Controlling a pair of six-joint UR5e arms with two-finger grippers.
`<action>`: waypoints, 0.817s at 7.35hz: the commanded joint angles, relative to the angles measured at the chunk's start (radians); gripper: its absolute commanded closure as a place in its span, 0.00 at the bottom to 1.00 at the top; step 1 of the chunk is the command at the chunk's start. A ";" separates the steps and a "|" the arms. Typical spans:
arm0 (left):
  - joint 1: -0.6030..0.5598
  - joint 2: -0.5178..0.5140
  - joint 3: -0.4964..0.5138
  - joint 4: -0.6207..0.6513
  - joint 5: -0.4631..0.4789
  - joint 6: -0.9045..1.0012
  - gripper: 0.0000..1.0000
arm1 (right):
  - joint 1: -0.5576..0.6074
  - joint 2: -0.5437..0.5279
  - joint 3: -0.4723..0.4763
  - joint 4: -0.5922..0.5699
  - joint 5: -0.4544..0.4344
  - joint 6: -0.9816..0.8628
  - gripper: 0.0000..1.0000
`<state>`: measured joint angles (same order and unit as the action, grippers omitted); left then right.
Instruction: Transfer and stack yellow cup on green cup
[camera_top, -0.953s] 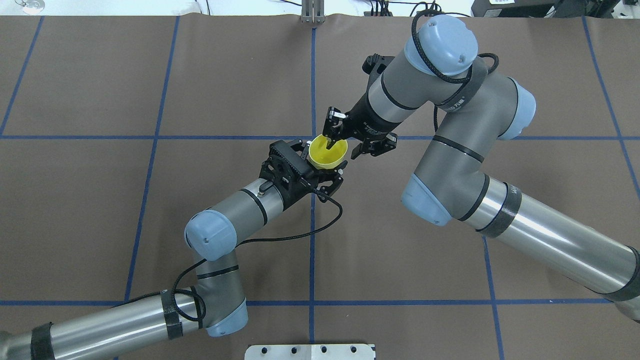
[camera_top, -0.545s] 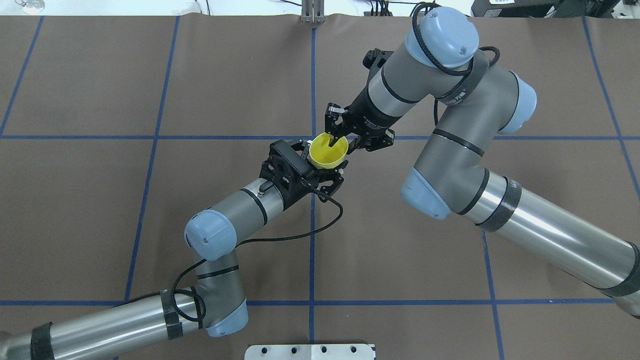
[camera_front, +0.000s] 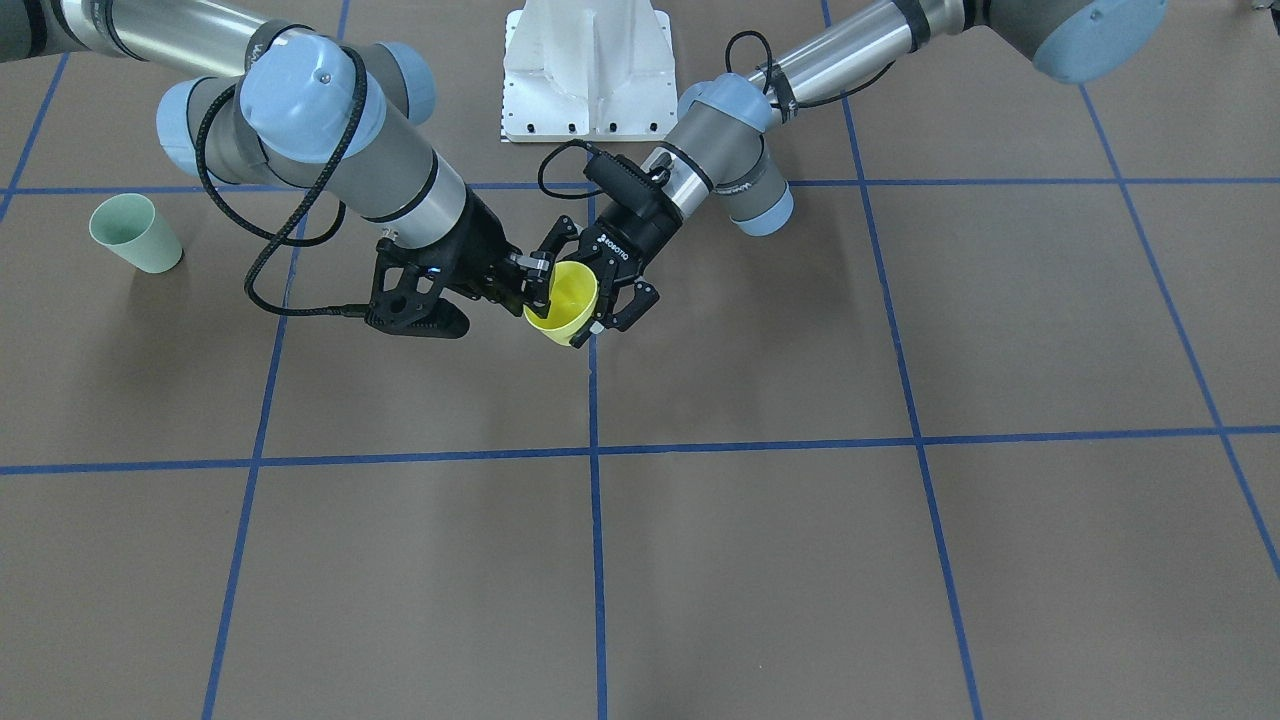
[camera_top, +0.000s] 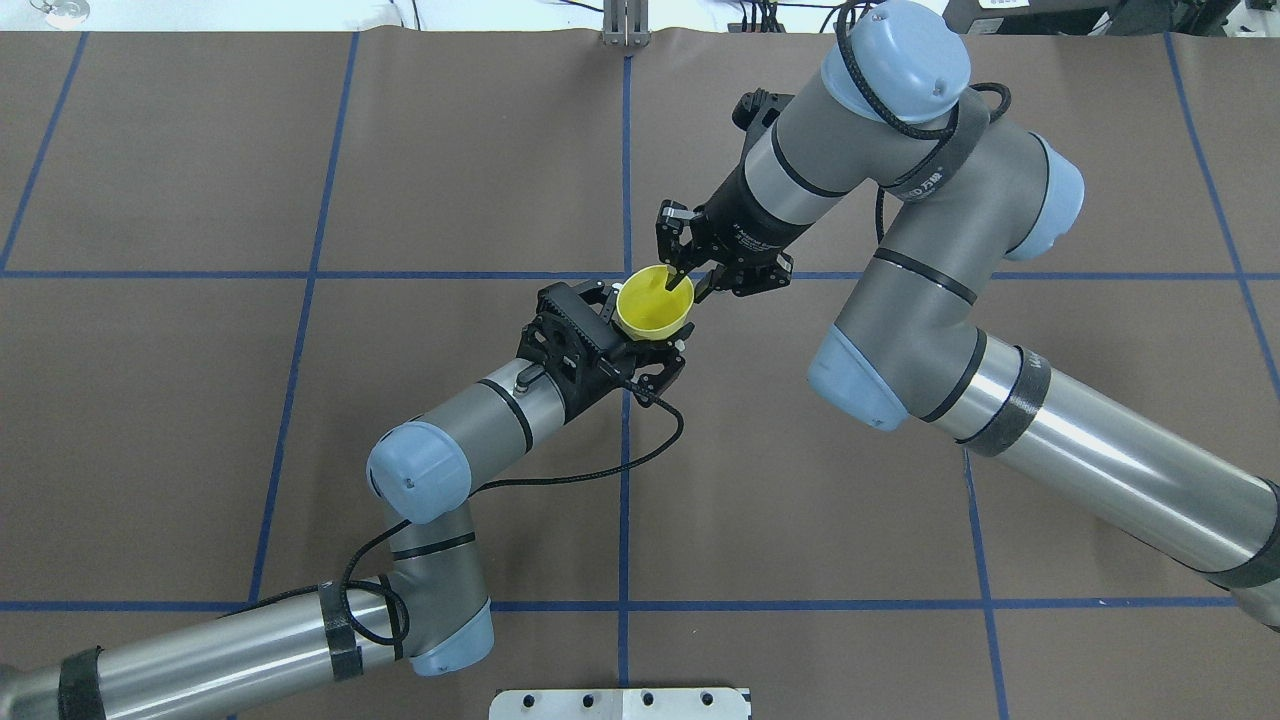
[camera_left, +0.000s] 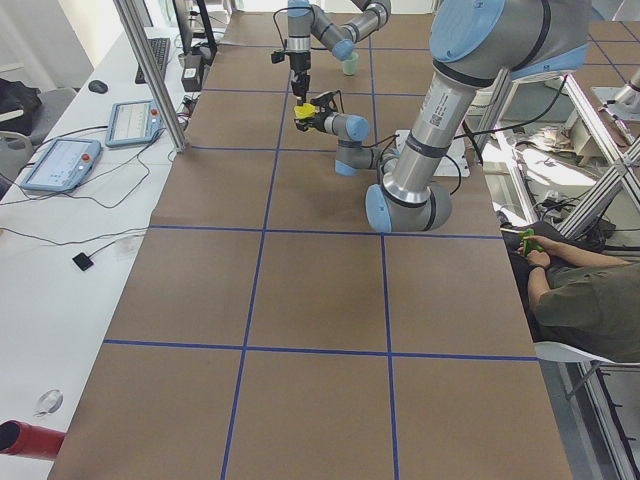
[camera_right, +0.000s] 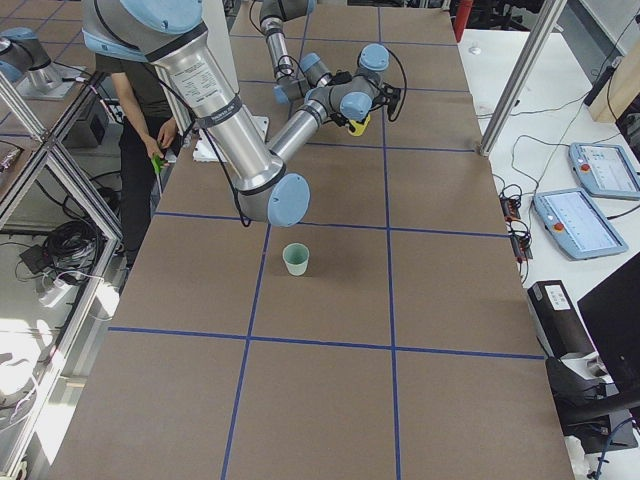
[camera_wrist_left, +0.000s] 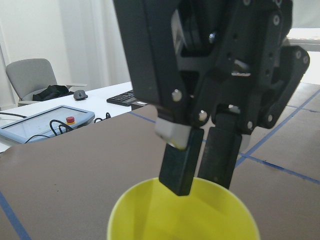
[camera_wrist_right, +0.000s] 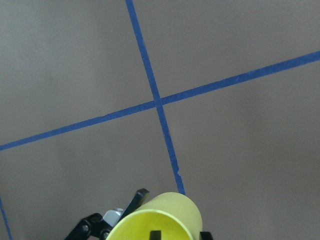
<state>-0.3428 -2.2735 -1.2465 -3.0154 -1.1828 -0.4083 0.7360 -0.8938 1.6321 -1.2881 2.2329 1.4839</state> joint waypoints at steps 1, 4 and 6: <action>0.001 -0.001 -0.001 0.001 0.000 -0.001 0.53 | 0.000 -0.005 0.000 0.001 0.001 -0.001 0.62; 0.001 -0.006 -0.001 0.001 0.000 -0.003 0.53 | -0.006 -0.008 0.000 0.003 -0.001 0.001 0.67; 0.007 -0.004 0.001 0.001 0.035 -0.003 0.53 | -0.006 -0.008 0.005 0.003 0.001 0.001 1.00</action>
<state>-0.3398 -2.2786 -1.2466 -3.0142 -1.1690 -0.4111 0.7311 -0.9019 1.6339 -1.2860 2.2328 1.4849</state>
